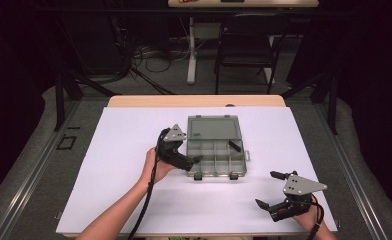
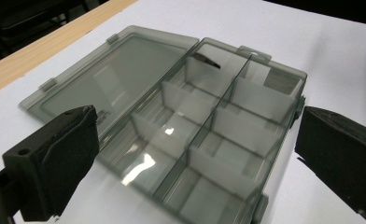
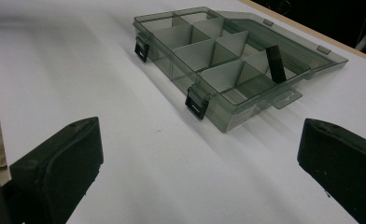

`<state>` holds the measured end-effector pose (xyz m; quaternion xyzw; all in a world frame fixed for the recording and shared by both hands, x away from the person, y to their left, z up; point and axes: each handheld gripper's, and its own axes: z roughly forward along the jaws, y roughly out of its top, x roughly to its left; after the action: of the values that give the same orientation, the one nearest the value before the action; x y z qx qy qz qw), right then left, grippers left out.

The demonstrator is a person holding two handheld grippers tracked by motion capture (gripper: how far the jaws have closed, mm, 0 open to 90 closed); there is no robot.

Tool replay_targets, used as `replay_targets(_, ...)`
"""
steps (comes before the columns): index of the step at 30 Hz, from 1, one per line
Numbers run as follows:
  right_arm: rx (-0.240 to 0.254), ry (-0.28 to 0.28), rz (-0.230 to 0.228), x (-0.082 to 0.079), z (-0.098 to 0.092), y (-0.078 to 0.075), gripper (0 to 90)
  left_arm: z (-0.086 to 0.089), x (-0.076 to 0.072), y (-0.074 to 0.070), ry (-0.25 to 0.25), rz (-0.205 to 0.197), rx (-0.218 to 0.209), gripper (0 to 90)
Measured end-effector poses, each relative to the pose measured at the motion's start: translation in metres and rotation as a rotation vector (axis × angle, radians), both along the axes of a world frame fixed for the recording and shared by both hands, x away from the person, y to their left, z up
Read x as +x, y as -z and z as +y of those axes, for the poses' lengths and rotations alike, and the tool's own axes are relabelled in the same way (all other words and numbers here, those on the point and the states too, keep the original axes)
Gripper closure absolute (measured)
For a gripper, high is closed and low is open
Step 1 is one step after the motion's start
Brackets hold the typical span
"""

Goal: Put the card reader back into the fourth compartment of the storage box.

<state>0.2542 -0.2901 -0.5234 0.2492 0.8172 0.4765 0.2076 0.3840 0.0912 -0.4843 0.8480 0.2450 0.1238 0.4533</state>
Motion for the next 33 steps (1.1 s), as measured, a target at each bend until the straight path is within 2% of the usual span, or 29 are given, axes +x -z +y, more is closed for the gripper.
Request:
replay_targets(8, -0.001, 0.001, 0.000, 0.000, 0.000, 0.000, 0.0, 0.028, -0.012, 0.001, -0.050, -0.006, -0.019, 0.0)
replay_targets(14, 0.000, 0.002, 0.001, 0.000, 0.000, 0.000, 0.0, 0.037, -0.019, 0.001, -0.060, -0.010, -0.019, 0.0)
replay_targets(25, 0.000, 0.003, 0.001, 0.000, 0.000, 0.000, 0.0, 0.053, -0.031, -0.002, -0.090, -0.031, -0.052, 0.0)
replay_targets(33, 0.002, 0.005, -0.001, 0.000, 0.000, 0.000, 0.0, 0.070, -0.042, -0.004, -0.123, -0.058, -0.082, 0.0)
